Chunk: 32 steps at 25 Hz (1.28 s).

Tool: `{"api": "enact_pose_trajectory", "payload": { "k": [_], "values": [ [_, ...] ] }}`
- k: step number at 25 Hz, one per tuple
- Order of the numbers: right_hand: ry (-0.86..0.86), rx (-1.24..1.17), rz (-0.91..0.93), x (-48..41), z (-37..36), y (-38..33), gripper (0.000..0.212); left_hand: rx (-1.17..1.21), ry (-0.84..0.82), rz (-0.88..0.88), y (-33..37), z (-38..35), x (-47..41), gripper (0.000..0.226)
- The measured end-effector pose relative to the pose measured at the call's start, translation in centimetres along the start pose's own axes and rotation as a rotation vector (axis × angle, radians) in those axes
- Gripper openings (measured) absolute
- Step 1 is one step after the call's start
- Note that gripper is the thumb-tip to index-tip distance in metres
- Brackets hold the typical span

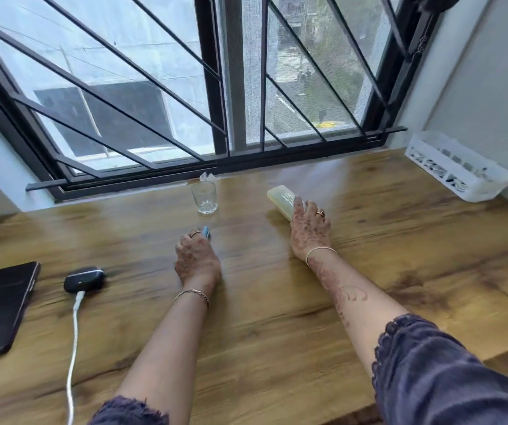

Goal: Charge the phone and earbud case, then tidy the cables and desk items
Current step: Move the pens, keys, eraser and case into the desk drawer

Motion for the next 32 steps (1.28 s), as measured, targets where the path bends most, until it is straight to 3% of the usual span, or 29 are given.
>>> {"api": "enact_pose_trajectory", "payload": {
  "k": [5,10,13,19,27,32],
  "values": [
    [0.011,-0.033,0.021,3.3,3.9,2.1,0.071,0.160,-0.055,-0.066,4.5,-0.1,4.1,0.029],
    [0.078,-0.282,-0.007,10.2,9.5,7.2,0.078,0.288,-0.107,-0.227,9.8,0.1,12.4,0.030],
    [0.084,-0.357,0.008,16.5,11.8,11.1,0.072,0.320,-0.135,-0.341,11.9,-0.5,19.3,0.029],
    [0.004,-0.336,-0.130,27.0,12.9,20.3,0.067,0.368,-0.083,-0.500,12.5,-1.2,31.1,0.026],
    [-0.064,-0.312,-0.264,32.6,12.3,28.2,0.072,0.163,-0.155,-0.648,12.6,-5.8,37.5,0.020],
    [-0.119,-0.259,-0.410,33.1,9.8,31.9,0.080,0.041,-0.232,-0.611,12.9,-9.7,37.8,0.021]
  ]
}}
Point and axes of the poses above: each hand's wrist, its own x-axis away from the middle knuckle, its own z-axis out of the back of the hand, y = z × x, the point moved 10 cm from there along -x, towards the middle knuckle, and after that the axes turned 13 degrees about -x, right-handed, at the moved point
